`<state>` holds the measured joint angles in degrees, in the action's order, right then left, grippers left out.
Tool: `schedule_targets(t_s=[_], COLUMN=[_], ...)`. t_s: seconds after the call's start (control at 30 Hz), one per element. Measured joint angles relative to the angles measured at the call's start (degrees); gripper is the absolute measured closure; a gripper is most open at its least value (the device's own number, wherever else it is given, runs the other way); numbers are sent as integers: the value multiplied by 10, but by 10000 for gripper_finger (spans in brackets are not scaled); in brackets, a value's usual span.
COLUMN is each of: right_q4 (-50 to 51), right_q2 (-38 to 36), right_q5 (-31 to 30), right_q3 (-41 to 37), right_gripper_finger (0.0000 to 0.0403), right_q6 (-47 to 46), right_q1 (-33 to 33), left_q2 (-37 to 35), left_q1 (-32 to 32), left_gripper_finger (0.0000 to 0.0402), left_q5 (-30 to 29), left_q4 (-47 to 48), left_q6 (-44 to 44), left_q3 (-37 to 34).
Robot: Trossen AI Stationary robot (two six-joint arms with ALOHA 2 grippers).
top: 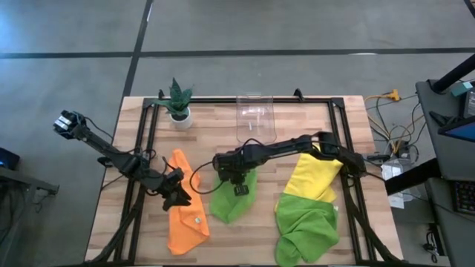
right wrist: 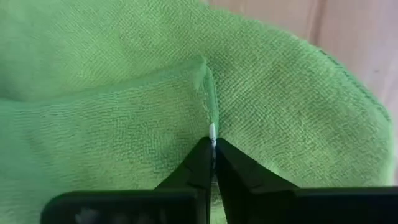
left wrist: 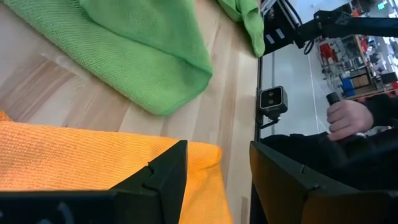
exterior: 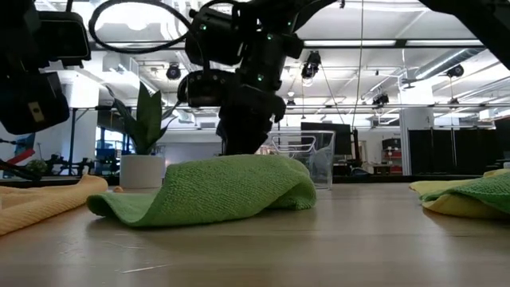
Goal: Fold microfiber towels
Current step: Move the top green towel to the center
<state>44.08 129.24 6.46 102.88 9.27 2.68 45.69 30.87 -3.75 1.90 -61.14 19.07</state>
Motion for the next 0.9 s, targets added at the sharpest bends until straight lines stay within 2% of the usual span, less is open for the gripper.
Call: schedule_targets(t_s=[0.27, 0.43, 0.67, 0.9], right_q4=[25, 57, 57, -47], right_q2=[-74, -146, -244, -314], right_q5=[-35, -37, -36, -35], right_q3=[25, 2, -116, -268], right_gripper_finger=[394, 394, 394, 394], right_q6=[-16, -48, -125, -230], right_q1=[0, 19, 99, 213], left_q2=[-1, -1, 0, 0], left_q1=[0, 0, 0, 0], left_gripper_finger=[244, 244, 244, 244], left_q5=[-3, -30, -79, -120], left_q4=[-7, -23, -70, -78], left_q6=[0, 1, 21, 29], left_q3=[0, 0, 0, 0])
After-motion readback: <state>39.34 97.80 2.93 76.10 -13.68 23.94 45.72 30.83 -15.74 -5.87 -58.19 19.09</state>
